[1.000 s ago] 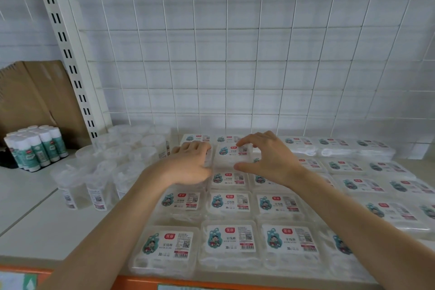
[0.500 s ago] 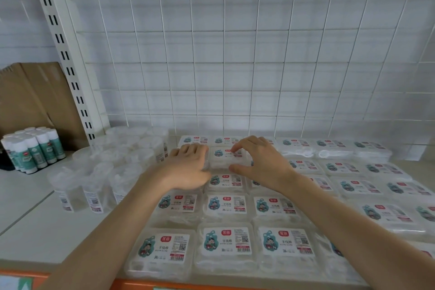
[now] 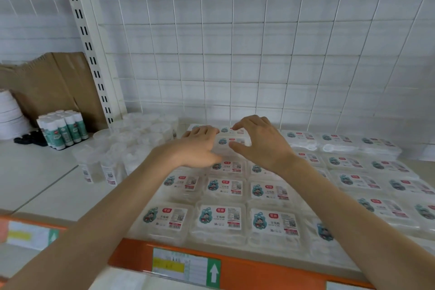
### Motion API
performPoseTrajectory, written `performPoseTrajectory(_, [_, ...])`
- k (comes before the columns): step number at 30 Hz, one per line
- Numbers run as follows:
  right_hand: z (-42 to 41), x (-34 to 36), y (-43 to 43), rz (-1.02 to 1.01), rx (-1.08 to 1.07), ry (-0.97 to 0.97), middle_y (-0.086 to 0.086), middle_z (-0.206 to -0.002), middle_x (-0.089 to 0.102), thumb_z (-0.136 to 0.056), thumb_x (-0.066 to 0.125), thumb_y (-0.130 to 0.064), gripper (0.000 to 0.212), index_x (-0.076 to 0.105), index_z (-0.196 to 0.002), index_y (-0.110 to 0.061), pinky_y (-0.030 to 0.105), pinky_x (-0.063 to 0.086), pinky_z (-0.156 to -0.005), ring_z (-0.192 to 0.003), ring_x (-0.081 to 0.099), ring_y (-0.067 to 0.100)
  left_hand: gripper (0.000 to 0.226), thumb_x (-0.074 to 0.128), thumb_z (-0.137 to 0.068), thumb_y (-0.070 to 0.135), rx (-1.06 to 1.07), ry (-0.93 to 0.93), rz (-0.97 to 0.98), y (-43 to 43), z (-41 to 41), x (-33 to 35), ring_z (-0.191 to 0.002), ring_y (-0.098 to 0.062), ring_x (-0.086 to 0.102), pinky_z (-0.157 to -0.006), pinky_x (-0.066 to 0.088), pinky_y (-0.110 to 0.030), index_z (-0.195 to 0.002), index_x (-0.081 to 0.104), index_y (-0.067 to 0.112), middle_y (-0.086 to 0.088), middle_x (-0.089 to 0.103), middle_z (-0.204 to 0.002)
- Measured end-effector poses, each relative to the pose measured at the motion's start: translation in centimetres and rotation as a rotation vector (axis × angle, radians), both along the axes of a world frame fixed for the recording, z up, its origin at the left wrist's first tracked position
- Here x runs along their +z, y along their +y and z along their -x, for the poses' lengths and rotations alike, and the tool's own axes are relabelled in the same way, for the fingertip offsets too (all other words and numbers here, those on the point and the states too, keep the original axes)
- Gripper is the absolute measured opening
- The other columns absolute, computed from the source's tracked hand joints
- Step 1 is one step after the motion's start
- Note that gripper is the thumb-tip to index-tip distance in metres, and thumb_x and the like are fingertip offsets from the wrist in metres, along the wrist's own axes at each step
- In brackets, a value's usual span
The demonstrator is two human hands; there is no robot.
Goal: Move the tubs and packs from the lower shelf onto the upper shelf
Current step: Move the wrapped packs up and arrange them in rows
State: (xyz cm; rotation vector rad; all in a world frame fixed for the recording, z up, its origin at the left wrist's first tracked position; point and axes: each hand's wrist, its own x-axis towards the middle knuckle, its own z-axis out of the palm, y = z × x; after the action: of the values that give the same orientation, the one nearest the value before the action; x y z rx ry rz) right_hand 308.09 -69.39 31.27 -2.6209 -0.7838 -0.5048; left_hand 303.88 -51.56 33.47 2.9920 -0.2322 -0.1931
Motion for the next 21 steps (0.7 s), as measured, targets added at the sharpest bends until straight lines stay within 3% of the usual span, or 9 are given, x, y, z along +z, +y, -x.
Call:
performPoseTrajectory(6, [1.8, 1.5, -0.4, 0.103, -0.023, 0.007, -0.002, -0.141, 0.047, -0.093, 0.058, -0.045, 0.048, 0.049, -0.135, -0.024, 0.034, 0.031, -0.108, -0.131, 0.038, 0.018, 0.074, 0.028, -0.1, 0.059, -0.05, -0.165, -0.057, -0.5, 3.8, 0.6, -0.15, -0.018, 0.006, -0.12, 0.007, -0.037, -0.156, 0.009, 0.014, -0.003, 0.008, -0.164])
performPoseTrajectory(12, [7.6, 3.3, -0.7, 0.151, -0.105, 0.01, 0.0, -0.144, 0.045, -0.094, 0.055, -0.049, 0.054, 0.044, -0.141, -0.024, 0.036, 0.031, -0.109, -0.133, 0.038, 0.02, 0.07, 0.025, -0.101, 0.058, -0.106, -0.351, -0.094, 1.4, 9.2, 0.3, -0.149, -0.016, 0.013, -0.118, 0.012, -0.035, -0.156, 0.017, 0.016, -0.002, 0.016, -0.163])
performPoseTrajectory(21, [20.5, 0.8, 1.8, 0.113, -0.2, 0.016, 0.001, -0.143, 0.046, -0.092, 0.057, -0.051, 0.056, 0.045, -0.139, -0.024, 0.037, 0.031, -0.108, -0.134, 0.038, 0.021, 0.069, 0.029, -0.098, 0.061, -0.206, -0.434, -0.039, 5.0, 19.6, -2.6, -0.145, -0.017, 0.021, -0.115, 0.017, -0.033, -0.151, 0.029, 0.016, -0.001, 0.027, -0.157])
